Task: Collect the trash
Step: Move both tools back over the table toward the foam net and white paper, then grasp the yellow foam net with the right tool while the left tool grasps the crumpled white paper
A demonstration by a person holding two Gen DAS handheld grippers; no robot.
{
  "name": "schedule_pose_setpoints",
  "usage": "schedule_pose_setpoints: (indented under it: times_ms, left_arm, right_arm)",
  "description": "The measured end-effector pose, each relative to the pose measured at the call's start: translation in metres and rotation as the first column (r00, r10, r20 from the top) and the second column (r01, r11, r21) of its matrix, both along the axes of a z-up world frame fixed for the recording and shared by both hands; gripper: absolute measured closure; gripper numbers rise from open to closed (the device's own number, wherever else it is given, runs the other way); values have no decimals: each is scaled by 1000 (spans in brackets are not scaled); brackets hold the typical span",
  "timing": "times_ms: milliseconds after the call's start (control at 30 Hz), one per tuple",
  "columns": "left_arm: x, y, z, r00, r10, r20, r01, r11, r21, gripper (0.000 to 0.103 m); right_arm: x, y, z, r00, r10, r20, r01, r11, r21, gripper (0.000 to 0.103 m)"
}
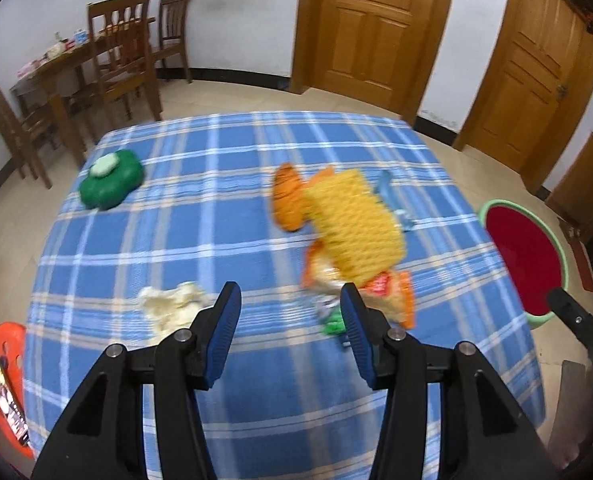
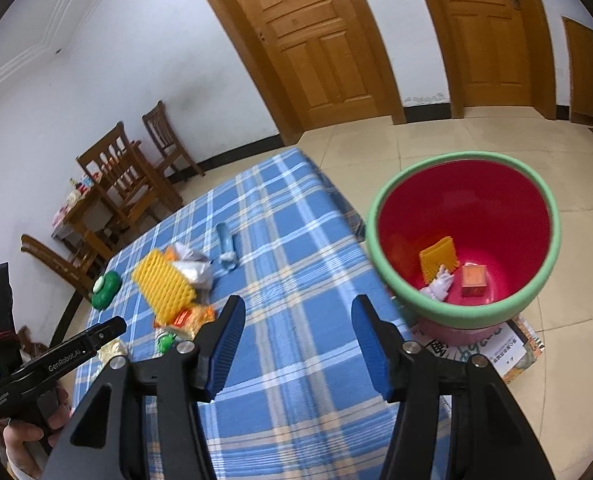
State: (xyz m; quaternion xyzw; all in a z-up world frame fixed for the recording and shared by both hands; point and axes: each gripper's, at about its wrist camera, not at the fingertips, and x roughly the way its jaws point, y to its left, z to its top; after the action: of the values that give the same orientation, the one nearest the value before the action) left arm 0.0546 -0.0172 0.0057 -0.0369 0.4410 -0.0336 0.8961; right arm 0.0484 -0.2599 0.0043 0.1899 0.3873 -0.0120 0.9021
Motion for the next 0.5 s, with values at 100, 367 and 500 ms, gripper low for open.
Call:
schedule_pose_setpoints:
  times_ms: [100,367,500]
  left_arm:
    - [-3,17,-4,999,37,-3,-37,999,18,48]
    - [-7,53,-19,993,111,-35,-111,994,16,46]
    - [-7,64,-29,989,132,-60,-132,991,11,46]
  right_arm:
    - [4,11,-3,999,31,-11,-31,999,-6,43]
    - [17,45,-10,993,109,-42,-110,994,-21,42]
    - [27,61,-11,988,146,-54,-148,988,-43,39]
